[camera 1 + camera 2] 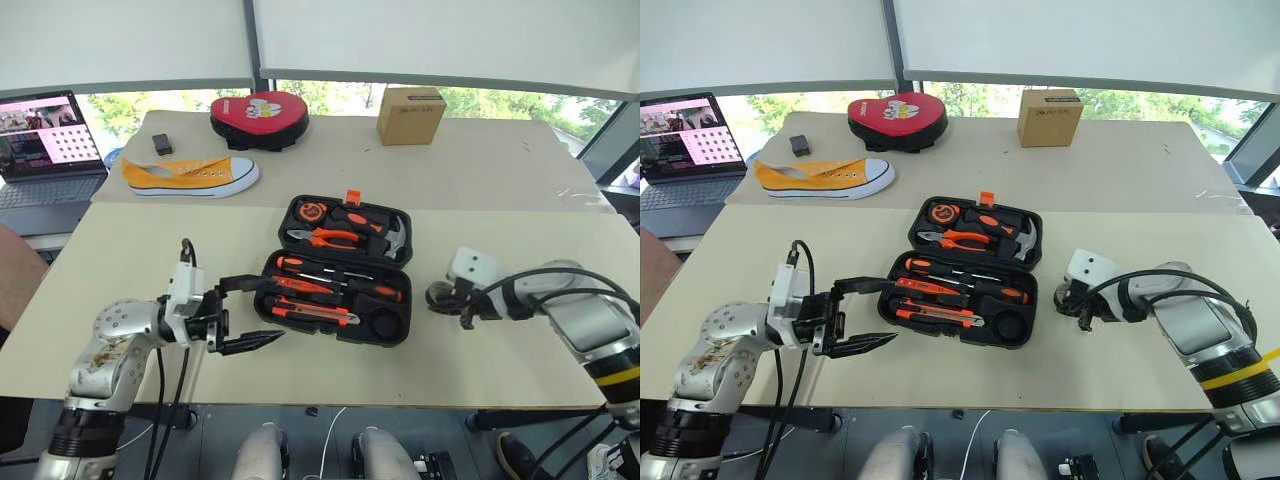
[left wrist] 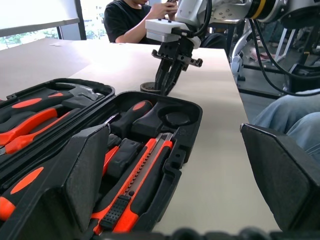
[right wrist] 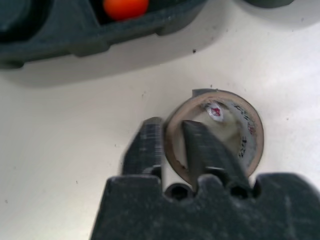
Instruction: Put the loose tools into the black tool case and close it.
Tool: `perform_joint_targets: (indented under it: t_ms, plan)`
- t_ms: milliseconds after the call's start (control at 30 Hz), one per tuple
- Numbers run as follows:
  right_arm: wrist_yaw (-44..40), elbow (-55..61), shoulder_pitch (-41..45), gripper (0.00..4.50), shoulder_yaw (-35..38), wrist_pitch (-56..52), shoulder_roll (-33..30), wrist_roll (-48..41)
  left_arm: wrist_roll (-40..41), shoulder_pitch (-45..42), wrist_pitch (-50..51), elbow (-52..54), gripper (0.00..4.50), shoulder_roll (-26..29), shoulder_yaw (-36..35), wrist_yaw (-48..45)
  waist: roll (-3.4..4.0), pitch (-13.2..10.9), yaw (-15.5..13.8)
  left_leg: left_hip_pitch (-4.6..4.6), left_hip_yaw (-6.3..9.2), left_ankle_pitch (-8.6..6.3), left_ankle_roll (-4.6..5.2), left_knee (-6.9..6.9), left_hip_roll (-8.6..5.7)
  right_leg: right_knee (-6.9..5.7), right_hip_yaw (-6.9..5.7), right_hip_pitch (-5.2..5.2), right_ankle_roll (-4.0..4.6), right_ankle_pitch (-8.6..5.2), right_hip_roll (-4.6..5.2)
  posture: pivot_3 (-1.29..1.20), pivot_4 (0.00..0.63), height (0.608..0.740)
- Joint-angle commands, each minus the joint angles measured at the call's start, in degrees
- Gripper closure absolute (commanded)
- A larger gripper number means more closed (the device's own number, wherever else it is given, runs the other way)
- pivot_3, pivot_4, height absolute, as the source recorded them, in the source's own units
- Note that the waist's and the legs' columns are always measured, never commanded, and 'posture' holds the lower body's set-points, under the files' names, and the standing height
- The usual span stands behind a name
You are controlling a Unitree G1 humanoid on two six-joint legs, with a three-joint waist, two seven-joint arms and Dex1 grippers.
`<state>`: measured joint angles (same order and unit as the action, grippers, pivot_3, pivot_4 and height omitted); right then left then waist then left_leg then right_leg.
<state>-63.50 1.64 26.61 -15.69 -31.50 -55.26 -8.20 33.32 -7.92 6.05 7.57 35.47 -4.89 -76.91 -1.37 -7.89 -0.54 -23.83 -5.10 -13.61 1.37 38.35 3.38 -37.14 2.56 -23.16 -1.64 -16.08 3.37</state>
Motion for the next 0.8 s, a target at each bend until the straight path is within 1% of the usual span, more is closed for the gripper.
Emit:
perform_joint_targets:
  t_ms: [33,133,233,333,467,567,733,800]
  plan:
    - [-6.9,7.2,2.6,4.48,4.9,-3.9,-1.7,-7.7,0.5,2.5,-3.3,-0.8,0.0,1.4,-1.0,-4.3,0.04,0.0,0.1,0.0,0.0,0.0,0.0,0.0,0.0,0.0,0.0,0.0,0.0,0.0,0.0,0.0,0.15,0.74]
    - [-9.5,12.5,3.6,4.48,4.9,-8.4,-1.2,-12.2,0.1,3.1,-5.0,-2.0,0.0,1.4,-1.3,-5.0,0.05,0.0,0.4,0.0,0.02,0.0,0.0,-0.01,0.09,-0.01,-0.01,-0.02,0.01,0.0,-0.04,0.0,0.15,0.74]
    - [-8.5,17.5,4.6,4.48,1.8,-12.7,1.9,-14.0,-0.6,3.6,-6.7,-4.0,0.0,1.2,-1.5,-5.3,0.05,0.0,0.4,0.02,0.06,0.0,0.0,0.0,0.12,-0.03,-0.07,0.01,0.03,0.01,-0.04,0.0,0.15,0.74]
    - [-6.3,19.0,4.2,4.48,-0.6,-14.7,4.1,-13.1,-1.0,4.0,-7.8,-4.3,0.0,0.9,-1.4,-4.7,0.04,0.0,0.4,0.04,0.06,0.0,0.0,0.01,0.11,-0.04,-0.07,0.02,0.03,0.01,-0.03,0.0,0.15,0.74]
    - [-3.8,18.3,2.4,4.48,-4.1,-15.2,4.2,-10.3,-1.5,6.0,-7.9,-2.9,0.0,0.9,-1.2,-3.6,0.04,0.0,0.1,-0.01,0.03,0.0,0.0,0.04,0.08,-0.03,-0.06,0.0,0.03,0.01,0.05,0.0,0.15,0.74]
    - [-1.9,16.9,2.5,4.48,-5.2,-14.6,4.6,-8.0,-1.7,6.3,-7.8,-2.5,0.0,1.1,-1.1,-3.0,0.03,0.0,0.0,-0.02,0.04,0.0,0.0,0.08,0.08,-0.04,-0.08,0.0,0.02,0.01,0.05,0.0,0.15,0.74]
    - [-2.4,16.7,3.5,4.48,-6.5,-15.6,3.3,-6.5,-2.4,6.7,-7.9,-2.7,0.0,1.6,-1.4,-1.6,0.03,0.0,0.1,0.03,0.04,0.0,0.0,0.13,0.09,-0.11,-0.08,0.01,0.04,0.02,-0.01,0.0,0.15,0.74]
    - [-4.2,17.6,3.7,4.48,-7.6,-17.5,1.7,-6.9,-3.0,6.7,-8.0,-3.1,0.0,2.0,-1.7,-1.1,0.03,0.0,0.0,0.02,0.03,0.0,0.0,0.16,0.08,-0.11,-0.08,0.02,0.04,0.02,0.0,0.0,0.15,0.74]
